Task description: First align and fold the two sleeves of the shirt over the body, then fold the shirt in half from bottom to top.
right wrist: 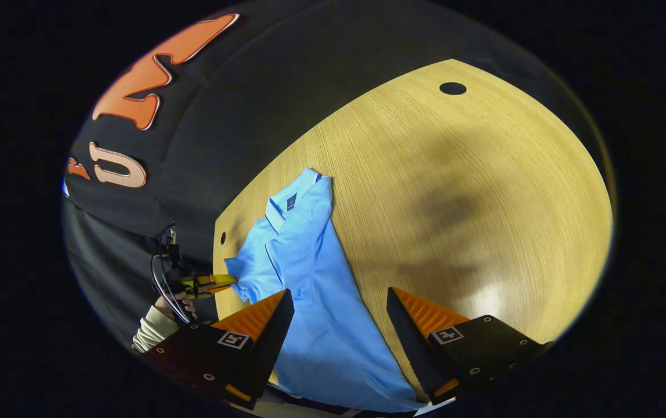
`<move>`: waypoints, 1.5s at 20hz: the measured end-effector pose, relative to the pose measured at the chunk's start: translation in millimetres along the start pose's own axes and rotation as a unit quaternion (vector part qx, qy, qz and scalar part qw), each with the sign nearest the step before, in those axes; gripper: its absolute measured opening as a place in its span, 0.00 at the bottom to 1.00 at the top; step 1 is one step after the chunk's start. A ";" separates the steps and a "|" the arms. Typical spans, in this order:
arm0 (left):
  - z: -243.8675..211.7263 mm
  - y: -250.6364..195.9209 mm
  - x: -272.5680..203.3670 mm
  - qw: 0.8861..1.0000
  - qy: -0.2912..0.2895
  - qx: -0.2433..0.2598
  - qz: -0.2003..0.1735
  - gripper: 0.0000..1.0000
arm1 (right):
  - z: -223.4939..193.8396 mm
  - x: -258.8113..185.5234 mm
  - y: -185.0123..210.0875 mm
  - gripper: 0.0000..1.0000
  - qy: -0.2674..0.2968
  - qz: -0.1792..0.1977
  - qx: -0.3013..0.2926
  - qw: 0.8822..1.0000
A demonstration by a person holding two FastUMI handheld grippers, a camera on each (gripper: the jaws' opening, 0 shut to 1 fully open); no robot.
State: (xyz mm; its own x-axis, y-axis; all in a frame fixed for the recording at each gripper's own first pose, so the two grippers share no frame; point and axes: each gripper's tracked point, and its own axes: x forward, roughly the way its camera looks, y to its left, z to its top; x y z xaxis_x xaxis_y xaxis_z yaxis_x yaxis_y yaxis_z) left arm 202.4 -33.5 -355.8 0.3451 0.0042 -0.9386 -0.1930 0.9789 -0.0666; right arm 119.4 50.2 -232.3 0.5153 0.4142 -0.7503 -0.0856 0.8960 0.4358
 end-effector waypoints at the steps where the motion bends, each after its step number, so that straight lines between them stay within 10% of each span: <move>1: 3.3 -6.2 -8.2 1.000 -0.007 0.011 -0.005 0.07 | -1.1 -2.5 0.6 0.98 -0.002 0.000 0.000 1.000; 14: -16.2 -155.2 -71.6 0.987 -0.016 0.104 -0.125 0.07 | -12.8 -48.8 -36.8 0.98 -0.032 -0.005 0.032 0.999; 30: -87.1 -270.8 -29.3 0.972 0.052 0.163 -0.162 0.11 | -31.7 -70.2 -102.6 0.98 -0.034 -0.041 0.080 0.995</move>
State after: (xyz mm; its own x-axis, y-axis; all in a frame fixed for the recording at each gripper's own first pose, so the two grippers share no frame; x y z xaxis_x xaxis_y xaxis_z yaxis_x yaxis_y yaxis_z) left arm 164.5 -316.5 -339.8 0.2415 -0.3193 -0.9164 0.2170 0.9382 -0.2697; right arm 65.0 -65.7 -240.1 0.5724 0.3240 -0.7532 0.0928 0.8871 0.4521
